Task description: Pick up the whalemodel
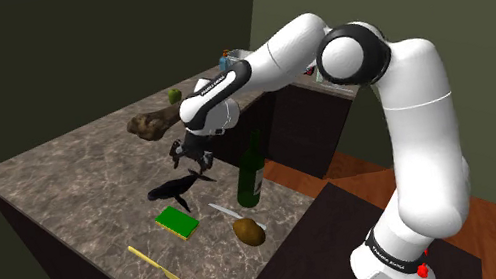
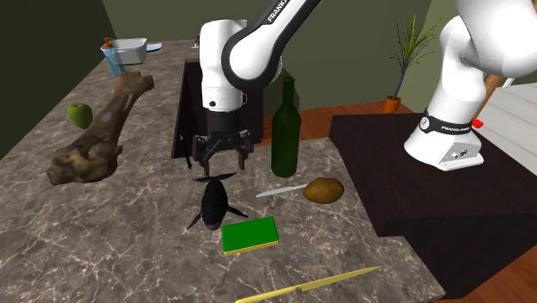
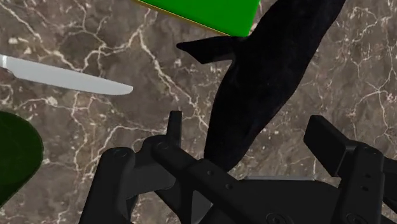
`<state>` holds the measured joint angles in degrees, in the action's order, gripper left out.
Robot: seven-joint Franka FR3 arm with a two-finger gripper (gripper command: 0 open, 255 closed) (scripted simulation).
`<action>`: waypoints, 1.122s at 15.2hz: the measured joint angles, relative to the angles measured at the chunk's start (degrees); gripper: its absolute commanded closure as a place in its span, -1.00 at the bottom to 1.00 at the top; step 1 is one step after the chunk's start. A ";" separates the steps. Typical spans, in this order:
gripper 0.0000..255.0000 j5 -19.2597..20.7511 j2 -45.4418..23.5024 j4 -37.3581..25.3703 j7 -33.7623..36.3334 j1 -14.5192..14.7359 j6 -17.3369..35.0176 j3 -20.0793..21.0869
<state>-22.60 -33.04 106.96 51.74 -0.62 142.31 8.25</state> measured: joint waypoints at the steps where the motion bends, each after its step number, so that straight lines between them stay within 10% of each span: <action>1: -1.00 -0.28 -2.67 -2.65 1.21 0.13 0.18 -0.33; 12: -1.00 -2.33 -14.82 -11.77 4.20 0.07 3.68 -0.90; 13: 1.00 -2.36 -15.10 -11.88 4.17 0.11 3.86 -0.87; 17: 1.00 -2.39 -15.31 -11.95 4.15 0.14 4.05 -0.85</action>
<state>-24.99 -48.35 95.01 55.88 -0.47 146.36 7.40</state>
